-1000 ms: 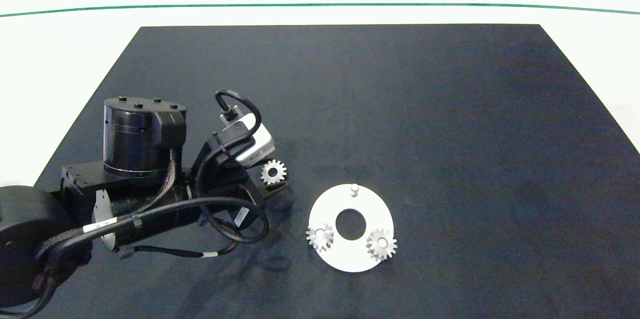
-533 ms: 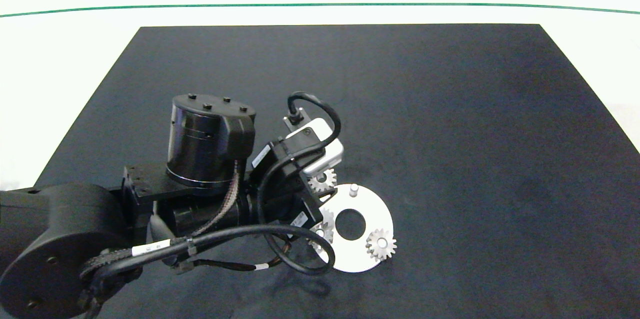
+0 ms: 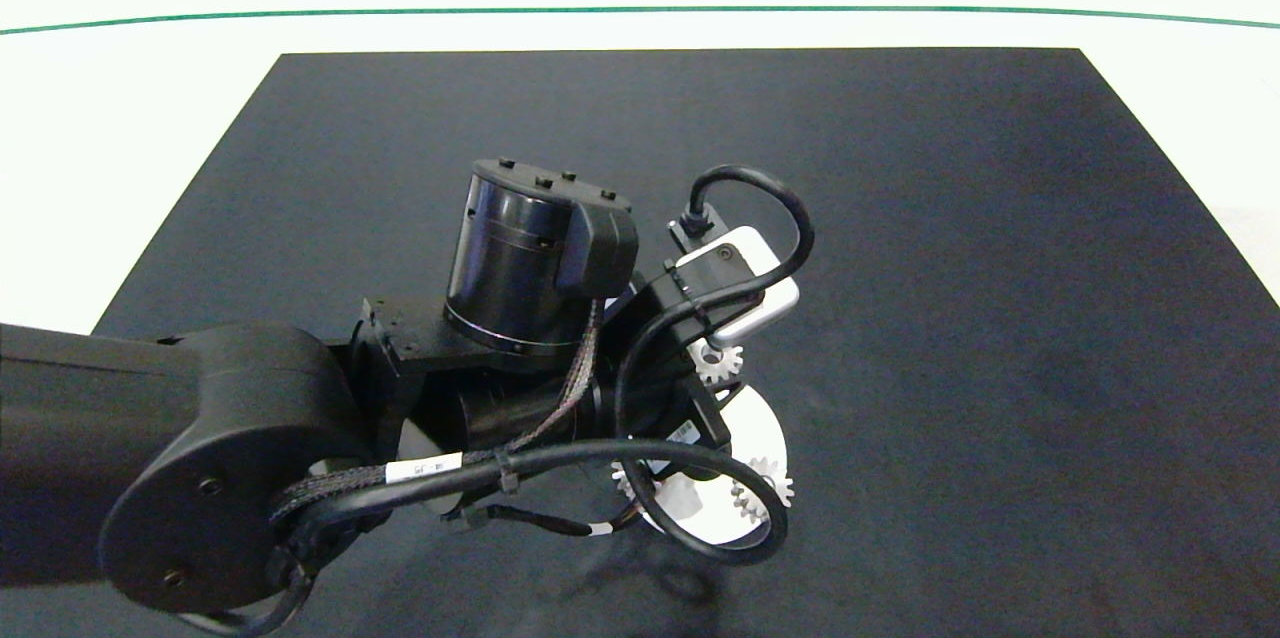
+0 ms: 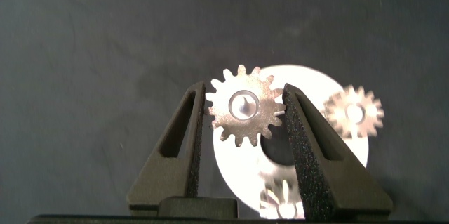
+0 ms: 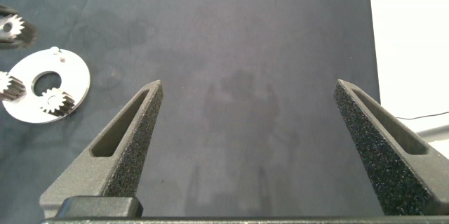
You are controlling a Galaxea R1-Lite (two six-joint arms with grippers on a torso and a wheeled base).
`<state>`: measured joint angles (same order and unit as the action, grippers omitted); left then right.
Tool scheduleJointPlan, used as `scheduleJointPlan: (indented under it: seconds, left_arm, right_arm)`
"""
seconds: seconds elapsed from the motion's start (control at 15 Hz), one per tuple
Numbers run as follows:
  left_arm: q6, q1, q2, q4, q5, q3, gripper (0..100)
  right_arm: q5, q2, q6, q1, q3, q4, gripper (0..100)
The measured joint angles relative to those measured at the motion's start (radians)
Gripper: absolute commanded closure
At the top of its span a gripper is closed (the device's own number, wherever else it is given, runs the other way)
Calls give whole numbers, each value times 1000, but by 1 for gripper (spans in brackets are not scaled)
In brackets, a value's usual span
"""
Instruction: Install three planetary gears onto the carrier pins
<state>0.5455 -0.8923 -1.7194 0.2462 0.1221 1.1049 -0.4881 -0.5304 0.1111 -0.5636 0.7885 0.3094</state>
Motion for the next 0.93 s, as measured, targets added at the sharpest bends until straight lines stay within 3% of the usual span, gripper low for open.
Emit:
scheduleJointPlan:
  seconds: [0.13,0.93]
  left_arm:
    - [0,-9,-21,-1,15,20,100]
    - [29,-1,-108,-2,18,56,100]
  right_arm:
    - [0,-1,0,0,1,0,0]
    - [0,-1,-1,-1,2,2,0]
